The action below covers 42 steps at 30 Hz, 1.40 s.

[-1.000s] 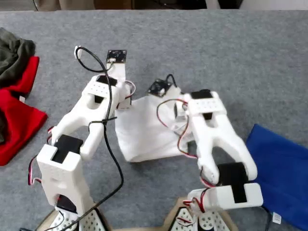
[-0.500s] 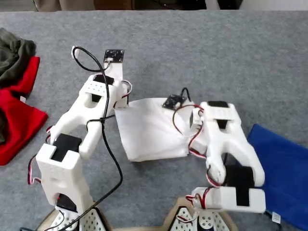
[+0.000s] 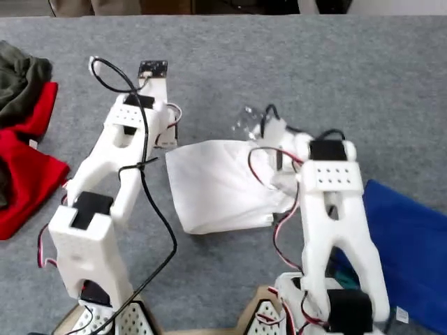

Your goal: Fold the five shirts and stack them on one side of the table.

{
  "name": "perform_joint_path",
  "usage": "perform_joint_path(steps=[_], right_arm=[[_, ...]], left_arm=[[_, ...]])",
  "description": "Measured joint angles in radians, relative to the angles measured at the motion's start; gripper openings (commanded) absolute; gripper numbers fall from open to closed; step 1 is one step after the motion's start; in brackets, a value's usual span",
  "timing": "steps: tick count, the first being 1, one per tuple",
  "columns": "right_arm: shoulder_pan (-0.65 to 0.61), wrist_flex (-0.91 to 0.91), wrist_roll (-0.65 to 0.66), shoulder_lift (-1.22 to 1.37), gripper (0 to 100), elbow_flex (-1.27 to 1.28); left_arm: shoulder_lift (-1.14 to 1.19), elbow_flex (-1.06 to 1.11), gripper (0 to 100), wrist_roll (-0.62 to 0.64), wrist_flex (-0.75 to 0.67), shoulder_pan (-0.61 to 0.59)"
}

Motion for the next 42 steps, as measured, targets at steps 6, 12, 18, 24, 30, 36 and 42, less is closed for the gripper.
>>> perform_joint_path(steps=[6, 12, 18, 24, 30, 36, 42], right_arm=[[-0.095, 0.0, -0.055, 0.153, 0.5, -0.181], [-0.158, 0.0, -0.061, 0.245, 0.5, -0.276], [-0.173, 0.002, -0.06, 0.345, 0.5, -0.318], [-0.204, 0.002, -0.06, 0.41, 0.5, -0.364], [-0.204, -0.044, -0.063, 0.535, 0.5, -0.367], [-0.178, -0.075, -0.078, 0.629, 0.5, -0.448], [-0.141, -0.078, -0.078, 0.678, 0.5, -0.454]], left_arm=[[-0.245, 0.032, 3, 0.002, 0.169, 0.069], [-0.569, 0.4, 3, 0.02, 0.104, 0.249], [-0.741, 0.729, 3, 0.029, -0.075, 0.267], [-0.701, 0.807, 3, 0.031, -0.186, 0.279], [-0.611, 0.806, 3, 0.061, -0.196, 0.282], [-0.617, 0.81, 3, 0.127, -0.19, 0.229], [-0.704, 0.844, 3, 0.14, -0.19, 0.035]])
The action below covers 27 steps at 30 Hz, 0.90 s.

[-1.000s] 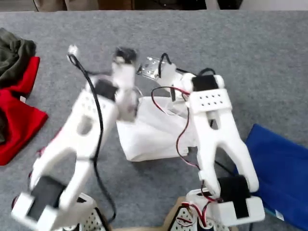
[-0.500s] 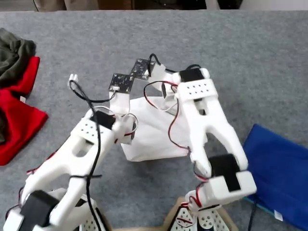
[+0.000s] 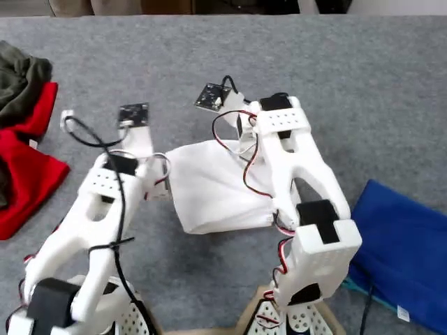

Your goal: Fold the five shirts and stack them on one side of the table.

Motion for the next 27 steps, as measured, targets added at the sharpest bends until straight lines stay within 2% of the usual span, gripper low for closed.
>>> perform_joint_path(steps=[3, 10, 18, 27], right_arm=[[0.032, -0.012, 0.02, 0.038, 0.5, -0.003], [0.068, -0.052, 0.087, 0.087, 0.5, -0.028], [0.068, -0.052, 0.087, 0.097, 0.5, -0.129], [0.069, -0.095, 0.081, 0.164, 0.5, -0.129]], left_arm=[[-0.038, 0.035, 3, -0.005, 0.0, 0.02], [-0.081, 0.104, 3, -0.028, -0.015, 0.192], [-0.101, 0.11, 3, 0.006, -0.084, 0.221], [-0.101, 0.198, 3, 0.032, -0.175, 0.31]])
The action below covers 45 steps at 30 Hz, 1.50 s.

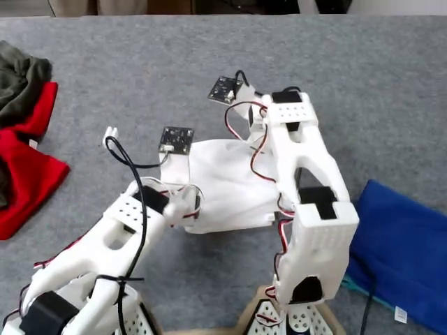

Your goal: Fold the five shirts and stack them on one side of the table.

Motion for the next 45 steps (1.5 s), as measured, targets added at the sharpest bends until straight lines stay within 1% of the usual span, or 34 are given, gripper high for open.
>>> perform_joint_path(steps=[4, 8, 11, 14, 17, 20, 24, 26, 30, 33, 36, 39, 43, 45], right_arm=[[0.002, -0.008, -0.012, 0.051, 0.5, -0.023], [0.028, -0.008, -0.012, 0.077, 0.5, -0.08], [0.044, -0.008, -0.012, 0.092, 0.5, -0.114], [0.055, -0.008, -0.012, 0.098, 0.5, -0.133], [0.061, -0.006, -0.012, 0.098, 0.5, -0.135], [0.061, 0.037, -0.012, 0.098, 0.5, -0.176], [0.063, 0.127, -0.012, 0.098, 0.5, -0.275], [0.066, 0.189, -0.012, 0.086, 0.5, -0.319], [0.086, 0.307, -0.012, -0.017, 0.5, -0.342], [0.121, 0.376, -0.012, -0.129, 0.5, -0.342], [0.157, 0.397, -0.008, -0.222, 0.5, -0.284], [0.163, 0.377, -0.006, -0.279, 0.5, -0.143], [0.163, 0.296, -0.006, -0.368, 0.5, 0.081], [0.163, 0.236, -0.006, -0.427, 0.5, 0.21]], left_arm=[[0.0, 0.006, 3, -0.005, -0.002, 0.003], [0.0, 0.026, 3, -0.044, 0.002, 0.02], [0.0, 0.028, 3, -0.103, 0.035, 0.048], [0.0, 0.044, 3, -0.152, 0.064, 0.051], [-0.002, 0.055, 3, -0.175, 0.074, 0.051], [-0.006, 0.057, 3, -0.183, 0.074, 0.046], [-0.006, 0.057, 3, -0.183, 0.083, -0.003], [-0.006, 0.035, 3, -0.186, 0.114, -0.037], [-0.006, -0.101, 3, -0.195, 0.183, -0.109], [-0.006, -0.216, 3, -0.193, 0.196, -0.161], [-0.002, -0.276, 3, -0.18, 0.15, -0.193], [0.049, -0.29, 3, -0.13, 0.069, -0.196], [0.206, -0.31, 3, -0.06, -0.06, -0.195], [0.307, -0.354, 3, -0.035, -0.092, -0.207]])
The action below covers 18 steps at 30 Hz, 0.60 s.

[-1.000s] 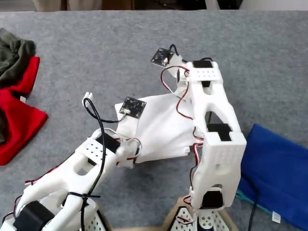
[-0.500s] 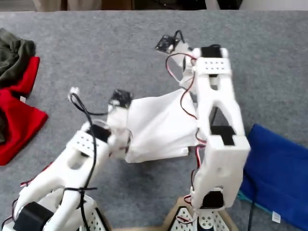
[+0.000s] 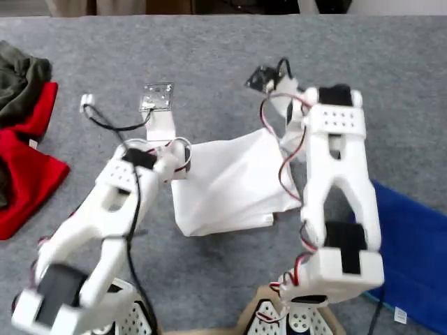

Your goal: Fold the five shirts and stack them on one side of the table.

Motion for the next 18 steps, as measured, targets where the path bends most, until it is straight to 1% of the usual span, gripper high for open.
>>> perform_joint_path(steps=[4, 8, 13, 18], right_arm=[[-0.006, -0.1, 0.0, -0.103, 0.5, 0.222], [-0.029, -0.196, 0.0, -0.149, 0.5, 0.367], [-0.04, -0.261, -0.006, -0.124, 0.5, 0.407], [-0.04, -0.272, -0.006, -0.066, 0.5, 0.416]], left_arm=[[0.189, -0.126, 3, 0.034, 0.008, -0.037], [0.253, -0.183, 3, 0.038, 0.038, -0.046], [0.262, -0.193, 3, 0.038, 0.046, -0.044], [0.262, -0.193, 3, 0.014, 0.046, -0.044]])
